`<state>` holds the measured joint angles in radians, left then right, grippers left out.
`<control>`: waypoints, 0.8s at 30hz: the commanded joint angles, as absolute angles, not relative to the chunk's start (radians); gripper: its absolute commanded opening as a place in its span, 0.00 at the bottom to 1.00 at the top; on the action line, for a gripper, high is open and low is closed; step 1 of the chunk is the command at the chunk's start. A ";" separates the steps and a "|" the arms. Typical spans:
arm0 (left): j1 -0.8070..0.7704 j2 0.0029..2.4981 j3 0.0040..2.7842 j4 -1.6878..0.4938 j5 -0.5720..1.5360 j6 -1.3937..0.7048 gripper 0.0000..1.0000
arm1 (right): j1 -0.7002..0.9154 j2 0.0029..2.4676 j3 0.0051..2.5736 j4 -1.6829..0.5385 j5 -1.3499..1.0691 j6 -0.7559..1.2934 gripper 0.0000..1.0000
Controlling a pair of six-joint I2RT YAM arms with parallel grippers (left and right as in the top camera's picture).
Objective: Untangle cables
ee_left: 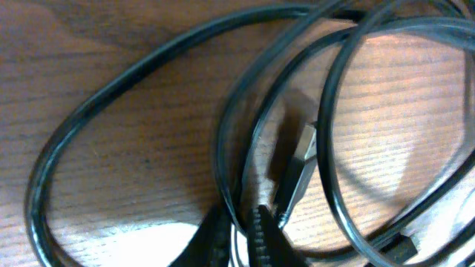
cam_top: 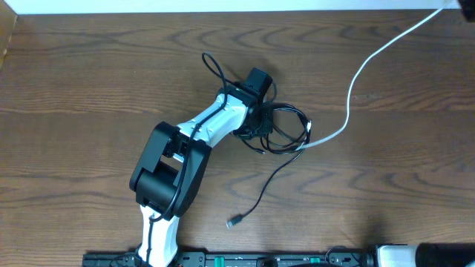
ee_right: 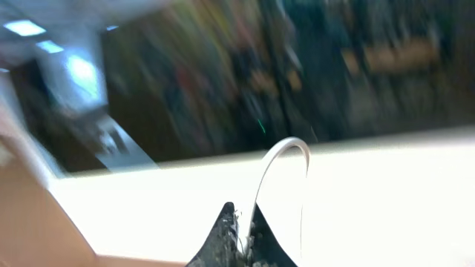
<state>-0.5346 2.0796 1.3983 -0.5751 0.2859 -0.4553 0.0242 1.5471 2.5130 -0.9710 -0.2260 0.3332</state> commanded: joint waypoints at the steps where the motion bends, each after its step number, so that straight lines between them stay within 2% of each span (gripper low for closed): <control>1: -0.521 2.094 1.375 -0.594 0.237 -0.421 0.08 | 0.012 1.643 2.510 -1.076 -0.137 0.332 0.01; 2: -0.513 2.075 1.390 -0.601 0.261 -0.380 0.09 | 0.004 1.673 2.510 -1.109 -0.141 0.332 0.01; 4: -0.498 2.015 1.409 -0.604 0.322 -0.306 0.17 | -0.008 1.708 2.510 -1.134 -0.157 0.332 0.01; 8: -0.488 1.893 1.411 -0.555 0.517 -0.268 0.45 | -0.048 1.747 2.510 -1.114 -0.246 0.325 0.01; 11: -0.504 1.872 1.411 -0.553 0.719 -0.183 0.55 | -0.088 1.751 2.510 -1.108 -0.298 0.325 0.01; 13: -0.514 1.875 1.409 -0.568 0.784 -0.178 0.56 | -0.115 1.751 2.510 -1.108 -0.349 0.325 0.01; 15: -0.525 1.879 1.404 -0.578 0.758 -0.211 0.57 | -0.131 1.751 2.510 -1.110 -0.380 0.325 0.01; 21: -0.567 1.922 1.393 -0.570 0.700 -0.576 0.57 | -0.148 1.751 2.510 -1.135 -0.396 0.324 0.01; 24: -0.591 1.933 1.393 -0.574 0.711 -0.680 0.56 | -0.148 1.751 2.510 -1.139 -0.396 0.324 0.01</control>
<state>-0.5632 1.9068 1.4017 -0.5713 0.6876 -0.4767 -0.1410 1.7660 2.4992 -1.1358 -0.3733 0.3325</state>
